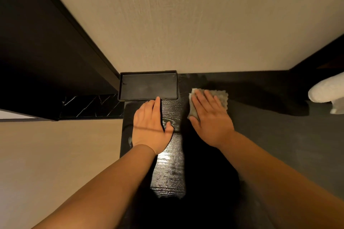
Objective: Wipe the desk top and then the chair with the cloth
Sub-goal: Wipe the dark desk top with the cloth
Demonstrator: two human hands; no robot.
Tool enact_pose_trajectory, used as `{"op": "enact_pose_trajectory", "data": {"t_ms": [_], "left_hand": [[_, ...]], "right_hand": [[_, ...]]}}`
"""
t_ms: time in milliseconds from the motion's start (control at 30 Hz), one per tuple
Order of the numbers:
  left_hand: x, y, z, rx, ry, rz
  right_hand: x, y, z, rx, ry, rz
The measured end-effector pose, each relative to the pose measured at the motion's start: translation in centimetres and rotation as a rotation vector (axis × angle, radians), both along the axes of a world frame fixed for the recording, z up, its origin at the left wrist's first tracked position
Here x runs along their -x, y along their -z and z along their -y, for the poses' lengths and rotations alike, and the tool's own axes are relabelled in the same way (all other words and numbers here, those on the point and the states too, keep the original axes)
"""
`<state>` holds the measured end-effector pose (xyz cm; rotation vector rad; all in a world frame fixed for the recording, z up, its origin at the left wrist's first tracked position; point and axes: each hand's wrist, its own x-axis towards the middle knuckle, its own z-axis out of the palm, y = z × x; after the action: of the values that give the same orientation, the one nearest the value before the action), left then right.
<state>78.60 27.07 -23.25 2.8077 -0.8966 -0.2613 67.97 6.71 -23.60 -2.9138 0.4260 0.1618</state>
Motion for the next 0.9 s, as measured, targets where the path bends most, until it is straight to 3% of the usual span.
{"op": "enact_pose_trajectory", "data": {"t_ms": [167,433,733,900], "left_hand": [[0.1,0.3,0.1,0.002,0.004,0.029],[0.2,0.2,0.0,0.001,0.079,0.072],[0.2,0.5,-0.1,0.016,0.082,0.070],[0.2,0.2,0.0,-0.003,0.048,0.042]], "right_hand": [[1.4,0.1,0.5,-0.010,-0.089,-0.031],[-2.4,0.7,1.0,0.017,0.038,0.037],[0.2,0.3,2.0,0.002,-0.119,0.009],[-5.3,0.6,2.9,0.020,0.087,-0.029]]}}
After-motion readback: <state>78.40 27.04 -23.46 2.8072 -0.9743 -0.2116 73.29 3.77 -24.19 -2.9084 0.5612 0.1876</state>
